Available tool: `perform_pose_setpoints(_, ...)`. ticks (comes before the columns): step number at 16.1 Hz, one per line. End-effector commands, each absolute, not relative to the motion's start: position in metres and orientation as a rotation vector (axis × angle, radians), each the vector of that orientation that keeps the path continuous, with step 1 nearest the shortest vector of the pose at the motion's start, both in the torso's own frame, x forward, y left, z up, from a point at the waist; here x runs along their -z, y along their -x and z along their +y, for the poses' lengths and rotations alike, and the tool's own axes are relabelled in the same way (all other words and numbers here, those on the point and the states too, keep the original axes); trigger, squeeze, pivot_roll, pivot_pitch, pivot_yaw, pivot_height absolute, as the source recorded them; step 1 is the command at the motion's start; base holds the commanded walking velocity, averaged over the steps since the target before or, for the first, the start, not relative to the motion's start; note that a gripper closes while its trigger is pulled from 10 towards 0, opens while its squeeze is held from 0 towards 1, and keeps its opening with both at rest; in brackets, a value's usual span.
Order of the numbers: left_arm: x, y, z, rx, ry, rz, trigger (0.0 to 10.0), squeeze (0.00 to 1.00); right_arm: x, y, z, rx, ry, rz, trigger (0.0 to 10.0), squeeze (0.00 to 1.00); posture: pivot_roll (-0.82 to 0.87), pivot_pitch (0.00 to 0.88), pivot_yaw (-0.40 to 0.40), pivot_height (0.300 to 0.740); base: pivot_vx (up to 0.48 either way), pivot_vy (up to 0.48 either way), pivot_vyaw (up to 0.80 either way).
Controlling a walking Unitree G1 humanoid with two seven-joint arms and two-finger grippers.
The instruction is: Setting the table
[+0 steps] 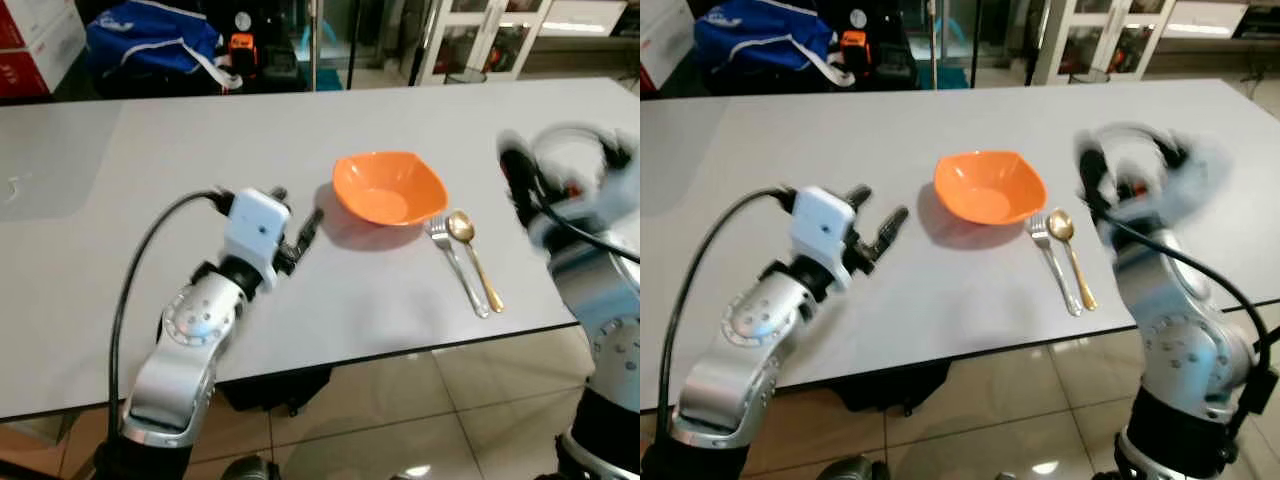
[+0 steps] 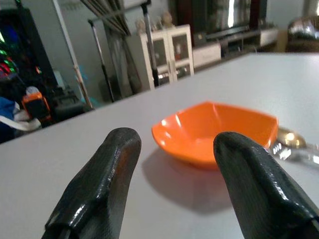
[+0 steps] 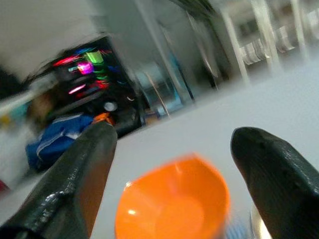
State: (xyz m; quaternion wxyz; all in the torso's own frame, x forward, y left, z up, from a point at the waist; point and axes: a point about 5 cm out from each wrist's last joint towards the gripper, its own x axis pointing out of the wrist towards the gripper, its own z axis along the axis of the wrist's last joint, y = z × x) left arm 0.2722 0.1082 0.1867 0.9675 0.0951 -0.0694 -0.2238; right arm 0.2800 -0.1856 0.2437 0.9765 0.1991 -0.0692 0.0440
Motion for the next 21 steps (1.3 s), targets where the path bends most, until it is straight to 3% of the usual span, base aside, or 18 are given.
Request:
perform_pose_setpoints(1,-0.195,-0.27,0.11,0.428,-0.179,-0.186,10.0,0.0,-0.236,-0.275,-0.15,-0.237,-0.185,-0.155,10.0,0.0,0.08,0.0,-0.013,0.74,0.0,0.322,0.0)
perform_pose_setpoints(4,-0.187,-0.261,0.121,0.376,-0.187,-0.151,10.0,0.0,-0.212,-0.263,-0.135,-0.288,-0.224,-0.155,10.0,0.0,0.1,0.0,-0.015,0.74,0.0,0.445,0.0)
perform_pose_setpoints(7,-0.179,-0.257,0.131,0.344,-0.209,-0.106,10.0,0.0,-0.191,-0.253,-0.128,-0.347,-0.104,-0.153,10.0,0.0,0.11,0.0,-0.004,0.74,0.0,0.48,0.27)
perform_pose_setpoints(13,-0.165,-0.262,0.139,0.298,-0.273,-0.06,10.0,0.0,-0.148,-0.248,-0.145,-0.22,-0.147,-0.071,10.0,0.0,0.11,0.0,0.012,0.74,0.0,0.48,0.8)
perform_pose_setpoints(18,-0.162,-0.264,0.139,0.289,-0.255,-0.053,10.0,0.0,-0.143,-0.249,-0.146,-0.191,-0.09,-0.057,10.0,0.0,0.09,0.0,0.017,0.74,0.0,0.48,0.8)
perform_pose_setpoints(21,-0.172,-0.272,0.131,0.309,-0.261,-0.098,10.0,0.0,-0.152,-0.256,-0.146,-0.17,-0.159,-0.079,10.0,0.0,0.09,0.0,0.02,0.74,0.0,0.48,0.0)
